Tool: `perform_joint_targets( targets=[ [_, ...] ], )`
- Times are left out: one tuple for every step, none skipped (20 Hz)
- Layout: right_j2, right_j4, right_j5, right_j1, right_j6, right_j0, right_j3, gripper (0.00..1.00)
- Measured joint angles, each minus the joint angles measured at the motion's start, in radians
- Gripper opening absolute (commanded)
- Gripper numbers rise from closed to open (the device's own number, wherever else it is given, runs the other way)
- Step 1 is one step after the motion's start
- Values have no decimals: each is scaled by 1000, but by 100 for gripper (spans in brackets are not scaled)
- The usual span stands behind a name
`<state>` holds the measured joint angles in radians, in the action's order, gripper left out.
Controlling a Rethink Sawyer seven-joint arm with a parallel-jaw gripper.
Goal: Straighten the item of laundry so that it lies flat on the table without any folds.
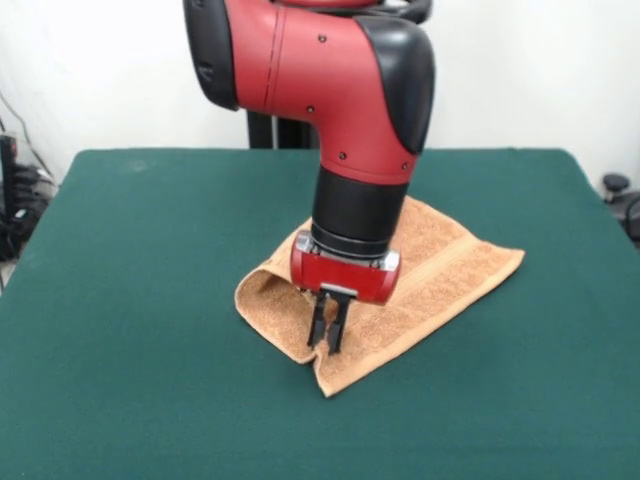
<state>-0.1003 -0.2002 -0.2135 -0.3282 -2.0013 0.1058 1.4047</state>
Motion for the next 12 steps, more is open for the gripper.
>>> perform_joint_targets(
  targets=[
    [0,0,11,5,0,0,0,0],
    [0,0,20,7,0,-1,0,0],
    [0,0,27,8,0,-1,0,100],
    [-1,0,27,8,0,-1,0,100],
    [-1,0,27,8,0,-1,0,100],
    [-5,0,27,8,0,-1,0,100],
    [-9,0,27,8,0,-2,0,100],
    [-12,0,27,8,0,-2,0,100],
    [-14,0,27,8,0,-3,0,100],
    [-15,0,27,8,0,-3,0,100],
    [-16,0,27,9,0,-4,0,100],
    [-16,0,28,9,0,-5,0,100]
  ],
)
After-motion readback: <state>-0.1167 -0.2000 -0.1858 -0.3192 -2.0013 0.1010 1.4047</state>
